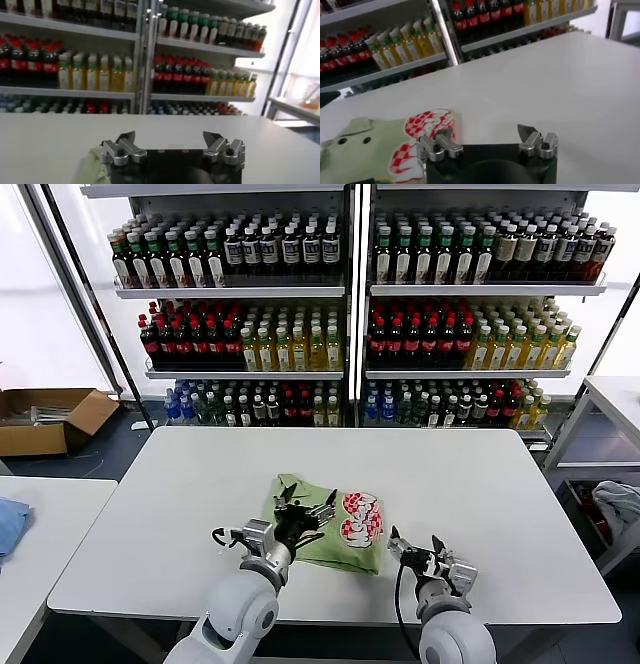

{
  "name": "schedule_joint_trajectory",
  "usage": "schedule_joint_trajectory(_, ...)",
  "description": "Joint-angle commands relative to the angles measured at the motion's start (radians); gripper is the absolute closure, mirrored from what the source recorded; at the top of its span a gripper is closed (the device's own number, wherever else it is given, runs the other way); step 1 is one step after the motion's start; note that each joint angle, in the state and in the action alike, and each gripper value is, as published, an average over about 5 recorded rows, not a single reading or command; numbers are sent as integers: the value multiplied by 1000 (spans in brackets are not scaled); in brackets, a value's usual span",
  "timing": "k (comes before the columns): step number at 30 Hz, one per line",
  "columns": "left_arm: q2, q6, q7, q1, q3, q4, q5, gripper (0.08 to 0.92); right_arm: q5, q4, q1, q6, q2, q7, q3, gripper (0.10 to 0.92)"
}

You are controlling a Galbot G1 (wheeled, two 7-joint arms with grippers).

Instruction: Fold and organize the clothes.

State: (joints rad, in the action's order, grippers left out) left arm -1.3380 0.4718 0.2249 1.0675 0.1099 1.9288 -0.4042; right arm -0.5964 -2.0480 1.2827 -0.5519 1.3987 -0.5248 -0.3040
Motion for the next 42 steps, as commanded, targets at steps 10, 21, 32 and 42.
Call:
schedule_joint_trajectory(10, 30, 33, 43, 47, 84, -9, 50, 177, -152, 150, -103, -27, 44, -31, 83, 247)
schedule_joint_trajectory(21, 26, 34, 46, 44, 87, -12, 40, 177, -74, 126, -97, -27, 35, -10, 118, 501)
schedule_joint_trajectory(32, 16, 33, 53, 64, 108, 6, 39, 177, 29, 102, -97, -27, -35, 38, 111, 821)
schedule_joint_trajectory(42, 2, 33, 55, 90, 126, 44, 39, 177, 72, 129, -122, -27, -245, 77, 9, 910)
